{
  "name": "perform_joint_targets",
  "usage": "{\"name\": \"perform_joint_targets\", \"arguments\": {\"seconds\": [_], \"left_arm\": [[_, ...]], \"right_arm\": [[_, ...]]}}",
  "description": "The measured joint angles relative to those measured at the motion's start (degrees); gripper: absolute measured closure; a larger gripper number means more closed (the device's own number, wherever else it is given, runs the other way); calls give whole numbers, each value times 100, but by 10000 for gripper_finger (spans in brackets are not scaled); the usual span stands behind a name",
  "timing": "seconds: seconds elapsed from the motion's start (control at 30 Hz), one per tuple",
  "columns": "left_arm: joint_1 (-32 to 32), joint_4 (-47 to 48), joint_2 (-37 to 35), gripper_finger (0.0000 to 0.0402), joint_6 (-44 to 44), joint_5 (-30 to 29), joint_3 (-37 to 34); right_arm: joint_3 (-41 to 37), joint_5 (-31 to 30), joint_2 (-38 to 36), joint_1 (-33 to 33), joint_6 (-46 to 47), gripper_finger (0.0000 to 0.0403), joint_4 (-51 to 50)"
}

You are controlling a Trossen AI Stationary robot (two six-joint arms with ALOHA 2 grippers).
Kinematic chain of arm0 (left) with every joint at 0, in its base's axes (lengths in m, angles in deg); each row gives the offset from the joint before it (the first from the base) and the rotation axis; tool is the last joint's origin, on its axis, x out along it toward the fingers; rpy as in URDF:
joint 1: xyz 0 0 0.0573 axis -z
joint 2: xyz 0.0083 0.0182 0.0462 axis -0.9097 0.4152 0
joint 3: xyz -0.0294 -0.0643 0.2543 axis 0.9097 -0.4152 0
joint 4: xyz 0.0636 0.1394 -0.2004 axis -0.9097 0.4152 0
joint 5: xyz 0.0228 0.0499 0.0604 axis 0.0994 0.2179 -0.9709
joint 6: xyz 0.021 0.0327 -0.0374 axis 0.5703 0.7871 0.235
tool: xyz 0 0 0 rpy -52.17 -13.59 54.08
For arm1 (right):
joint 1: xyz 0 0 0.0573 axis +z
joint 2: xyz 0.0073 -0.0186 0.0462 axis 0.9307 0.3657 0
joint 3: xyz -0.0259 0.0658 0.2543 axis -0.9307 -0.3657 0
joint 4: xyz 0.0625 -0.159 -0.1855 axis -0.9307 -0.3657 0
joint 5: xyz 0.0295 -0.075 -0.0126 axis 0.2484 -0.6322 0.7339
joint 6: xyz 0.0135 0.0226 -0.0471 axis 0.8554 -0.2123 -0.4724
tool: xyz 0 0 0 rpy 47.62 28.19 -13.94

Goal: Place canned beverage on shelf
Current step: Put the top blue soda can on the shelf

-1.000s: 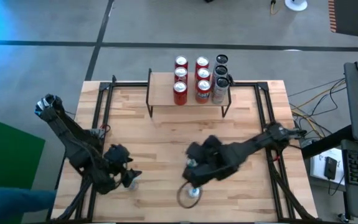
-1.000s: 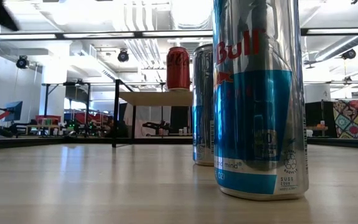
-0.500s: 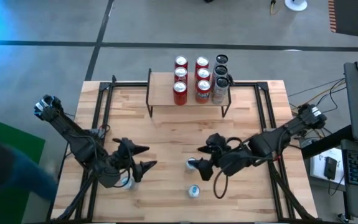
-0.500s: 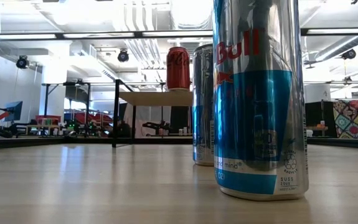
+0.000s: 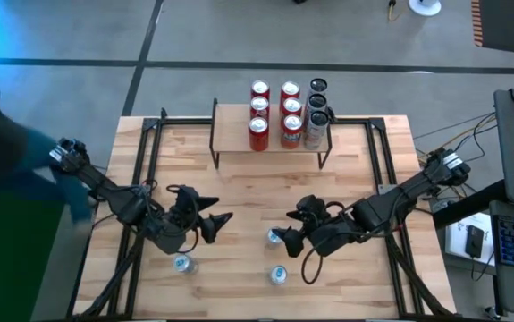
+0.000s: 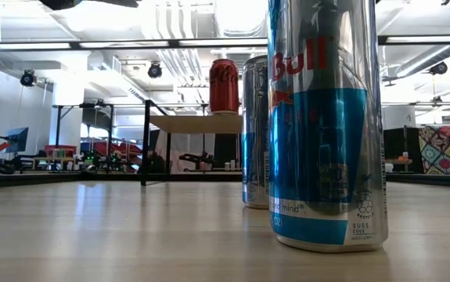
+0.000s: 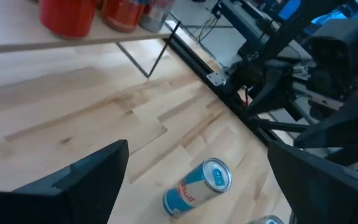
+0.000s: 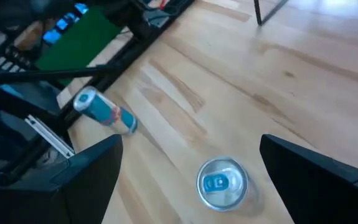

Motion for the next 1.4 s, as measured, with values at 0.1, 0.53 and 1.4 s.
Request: {"name": "perform_joint_targets", "arguments": {"seconds": [0.1, 0.53, 1.4], "left_arm": [[-177, 26, 0, 31, -66, 358, 0], [-525, 226, 2, 31, 753, 1500, -115], [-682, 3847, 1131, 54, 667, 3984, 774]], "right_arm": [[-8, -39, 3, -30, 484, 35, -29], [-5, -671, -4, -21, 675, 35, -837], [-98, -284, -5, -285, -527, 35, -370]]}}
